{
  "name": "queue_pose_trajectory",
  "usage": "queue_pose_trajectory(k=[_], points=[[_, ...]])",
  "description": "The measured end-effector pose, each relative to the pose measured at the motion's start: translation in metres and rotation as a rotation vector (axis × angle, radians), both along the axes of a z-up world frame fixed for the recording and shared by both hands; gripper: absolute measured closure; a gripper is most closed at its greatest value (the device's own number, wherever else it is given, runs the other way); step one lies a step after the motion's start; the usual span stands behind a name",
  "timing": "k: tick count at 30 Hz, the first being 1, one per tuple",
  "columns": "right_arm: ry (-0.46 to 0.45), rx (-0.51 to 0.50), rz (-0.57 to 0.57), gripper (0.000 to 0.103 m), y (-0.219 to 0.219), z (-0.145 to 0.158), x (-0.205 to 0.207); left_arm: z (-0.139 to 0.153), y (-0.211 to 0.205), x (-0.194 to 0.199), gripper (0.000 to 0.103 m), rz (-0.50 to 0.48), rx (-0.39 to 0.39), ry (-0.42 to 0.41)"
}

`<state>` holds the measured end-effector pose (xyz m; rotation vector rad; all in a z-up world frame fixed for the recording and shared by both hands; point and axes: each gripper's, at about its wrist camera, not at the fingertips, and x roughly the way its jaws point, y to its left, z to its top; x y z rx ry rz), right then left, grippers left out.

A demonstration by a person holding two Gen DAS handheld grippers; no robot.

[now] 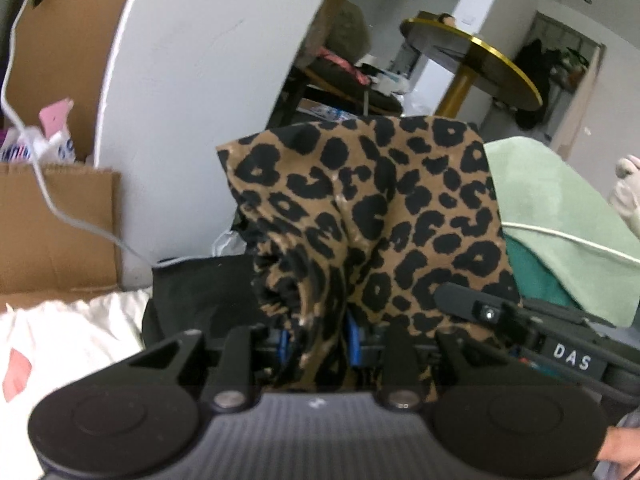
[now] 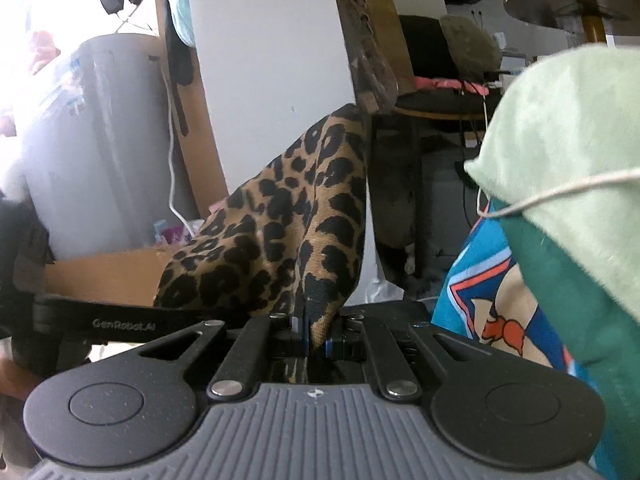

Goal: Fold clothes
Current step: 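Carry the folded skirt with both grippers toward the black cushion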

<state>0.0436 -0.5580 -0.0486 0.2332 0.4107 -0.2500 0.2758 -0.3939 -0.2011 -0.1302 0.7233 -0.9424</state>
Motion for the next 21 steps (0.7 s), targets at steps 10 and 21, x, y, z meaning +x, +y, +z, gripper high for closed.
queue_pose_trajectory(k=[10, 21], points=[[0.075, -0.121, -0.023, 0.097, -0.017, -0.038, 0.02, -0.053, -0.027, -0.011, 0.074, 0.128, -0.073, 0.036], [0.145, -0.145, -0.006, 0.097, -0.039, -0.072, 0.066, -0.087, -0.027, 0.044, 0.075, 0.147, -0.106, 0.118]])
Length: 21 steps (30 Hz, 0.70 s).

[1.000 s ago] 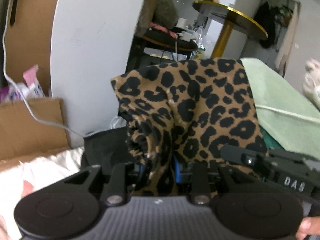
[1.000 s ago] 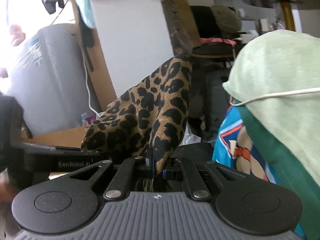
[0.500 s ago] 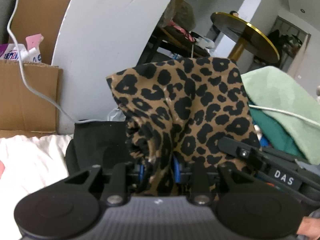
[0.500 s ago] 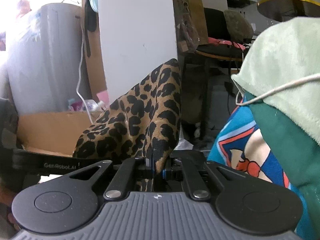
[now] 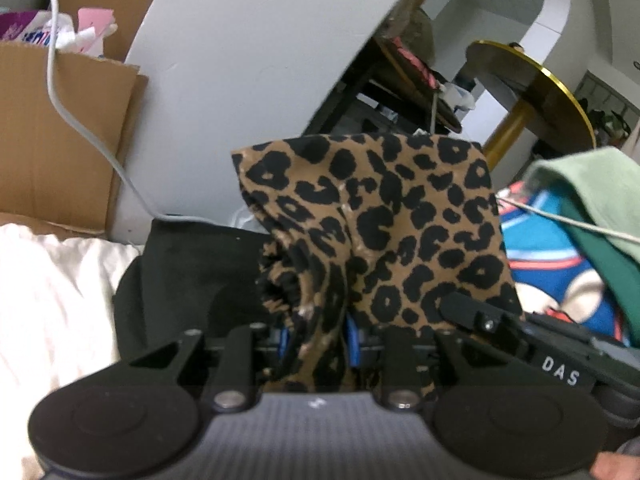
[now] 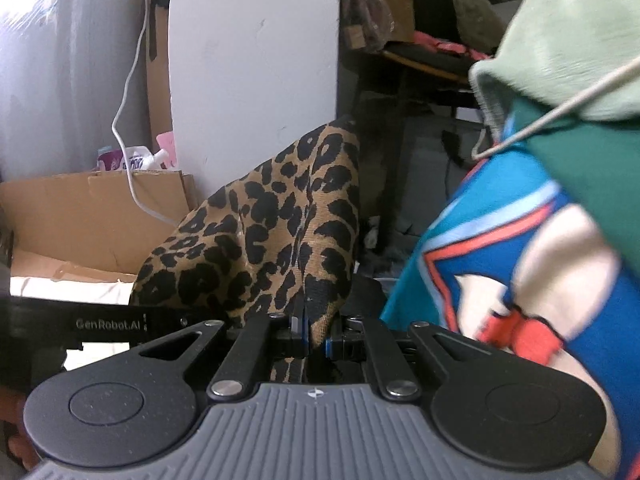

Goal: Fold clothes
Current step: 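Carry the folded skirt with both grippers toward the black cushion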

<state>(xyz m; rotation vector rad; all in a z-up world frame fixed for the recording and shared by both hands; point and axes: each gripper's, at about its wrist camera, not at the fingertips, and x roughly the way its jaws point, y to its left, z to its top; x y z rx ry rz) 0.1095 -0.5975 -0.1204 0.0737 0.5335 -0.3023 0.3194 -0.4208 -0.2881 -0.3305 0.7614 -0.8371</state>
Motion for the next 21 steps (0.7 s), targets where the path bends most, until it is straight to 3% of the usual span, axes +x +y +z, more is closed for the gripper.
queue_pose_trajectory(k=[9, 21], points=[[0.06, 0.078, 0.017, 0.097, -0.018, -0.028, 0.057, -0.015, 0.021, 0.05, 0.075, 0.027, -0.055, 0.153], [0.138, 0.065, 0.0, 0.097, -0.031, -0.061, 0.106, -0.032, 0.023, 0.073, 0.078, -0.019, -0.057, 0.19]])
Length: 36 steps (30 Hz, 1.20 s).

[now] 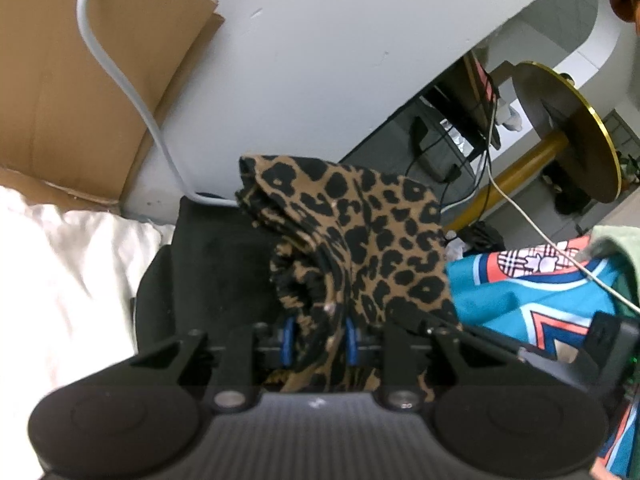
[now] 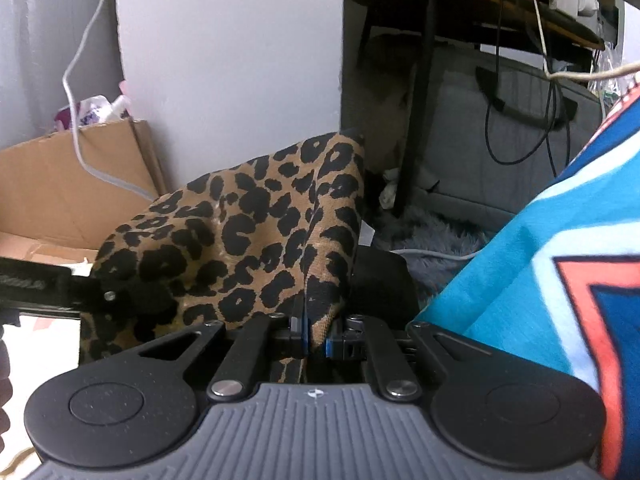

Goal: Fold clothes
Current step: 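Carry the folded skirt with both grippers toward the black cushion, then lower the folded skirt onto the black cushion with both grippers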

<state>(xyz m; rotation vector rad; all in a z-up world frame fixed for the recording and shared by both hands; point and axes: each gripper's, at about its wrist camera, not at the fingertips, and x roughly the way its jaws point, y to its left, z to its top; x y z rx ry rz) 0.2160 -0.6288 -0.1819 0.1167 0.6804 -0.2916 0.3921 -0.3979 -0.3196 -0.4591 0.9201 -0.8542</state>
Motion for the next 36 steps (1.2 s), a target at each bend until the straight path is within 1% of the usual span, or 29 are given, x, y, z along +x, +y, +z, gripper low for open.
queue_pose_trajectory(k=[2, 6, 12, 16, 18, 19, 20, 21, 22, 24, 25, 27, 30, 32, 36], points=[[0.006, -0.008, 0.004, 0.097, -0.001, -0.003, 0.007, -0.004, 0.001, 0.004, 0.079, 0.004, -0.005, 0.01], [0.017, -0.027, 0.025, 0.097, -0.001, -0.006, 0.019, -0.013, 0.009, 0.016, 0.079, 0.023, -0.03, 0.067], [0.047, -0.037, 0.054, 0.097, -0.003, -0.017, 0.046, -0.03, 0.016, 0.031, 0.08, 0.048, -0.007, 0.098], [0.068, -0.044, 0.039, 0.097, -0.004, -0.028, 0.057, -0.044, 0.016, 0.044, 0.078, 0.066, -0.023, 0.13], [0.089, -0.049, 0.031, 0.097, -0.006, -0.034, 0.061, -0.049, 0.014, 0.049, 0.074, 0.066, -0.027, 0.157], [0.102, -0.045, 0.024, 0.096, -0.007, -0.036, 0.062, -0.05, 0.014, 0.05, 0.065, 0.071, -0.016, 0.171], [0.119, -0.044, 0.009, 0.093, -0.009, -0.039, 0.063, -0.051, 0.015, 0.051, 0.054, 0.079, 0.002, 0.183], [0.134, -0.045, -0.008, 0.087, -0.01, -0.04, 0.064, -0.05, 0.016, 0.052, 0.052, 0.084, 0.017, 0.185], [0.14, -0.056, -0.029, 0.078, -0.01, -0.04, 0.064, -0.046, 0.018, 0.052, 0.052, 0.083, 0.027, 0.172], [0.128, -0.085, -0.047, 0.075, -0.008, -0.034, 0.057, -0.038, 0.023, 0.052, 0.054, 0.082, 0.05, 0.14], [0.114, -0.085, -0.04, 0.075, -0.006, -0.03, 0.053, -0.031, 0.026, 0.052, 0.054, 0.082, 0.068, 0.112], [0.086, -0.083, -0.026, 0.07, -0.004, -0.022, 0.045, -0.018, 0.031, 0.053, 0.054, 0.086, 0.098, 0.064], [0.047, -0.076, -0.007, 0.068, 0.003, -0.01, 0.031, -0.001, 0.041, 0.056, 0.055, 0.118, 0.099, 0.039], [0.026, -0.08, 0.009, 0.067, 0.01, -0.004, 0.022, 0.01, 0.042, 0.056, 0.064, 0.123, 0.09, 0.015], [-0.004, -0.059, 0.036, 0.067, 0.02, -0.001, 0.001, 0.027, 0.03, 0.048, 0.073, 0.061, 0.069, -0.035]])
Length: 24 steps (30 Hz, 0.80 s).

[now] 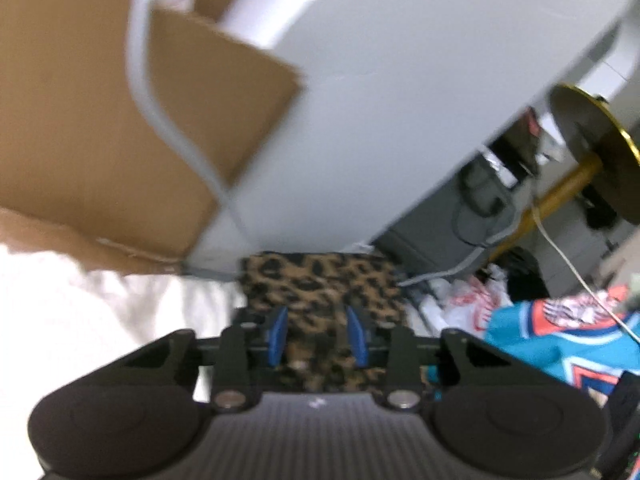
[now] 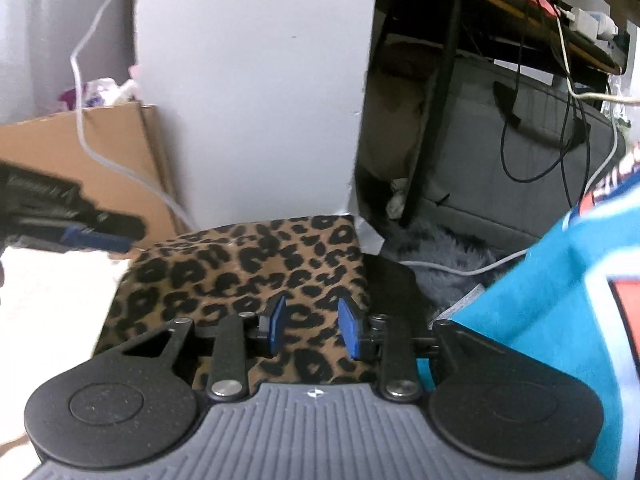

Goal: Fold clothes
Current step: 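Lower the folded skirt onto the black cushion with both grippers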

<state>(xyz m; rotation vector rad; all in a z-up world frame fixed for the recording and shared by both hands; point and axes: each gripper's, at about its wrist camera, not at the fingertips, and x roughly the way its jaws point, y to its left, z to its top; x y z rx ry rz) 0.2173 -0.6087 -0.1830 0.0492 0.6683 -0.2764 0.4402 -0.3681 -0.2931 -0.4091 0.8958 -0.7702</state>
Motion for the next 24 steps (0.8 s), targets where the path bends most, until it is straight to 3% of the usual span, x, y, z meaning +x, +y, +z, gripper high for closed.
queue_pose_trajectory(k=[4, 8, 12, 15, 18, 22, 24], points=[[-0.013, 0.036, -0.009, 0.067, 0.003, -0.005, -0.018, 0.007, -0.021, -0.01, 0.075, -0.067, 0.022, -0.049], [-0.006, 0.065, -0.018, 0.067, 0.003, -0.017, -0.032, -0.002, -0.036, -0.013, 0.076, -0.075, 0.112, -0.093], [0.037, 0.078, -0.026, 0.067, 0.001, -0.033, -0.038, -0.02, -0.031, -0.009, 0.085, -0.047, 0.145, -0.075], [0.072, 0.074, -0.028, 0.067, -0.002, -0.042, -0.038, -0.034, -0.027, -0.005, 0.1, -0.028, 0.192, -0.054], [0.073, 0.094, -0.052, 0.066, -0.007, -0.043, -0.041, -0.04, -0.021, -0.005, 0.101, -0.021, 0.188, -0.043], [0.071, 0.099, -0.056, 0.066, -0.005, -0.04, -0.048, -0.027, -0.015, -0.008, 0.101, -0.014, 0.204, -0.058], [0.066, 0.101, -0.044, 0.066, -0.003, -0.036, -0.052, -0.019, -0.012, -0.014, 0.092, -0.014, 0.209, -0.085]])
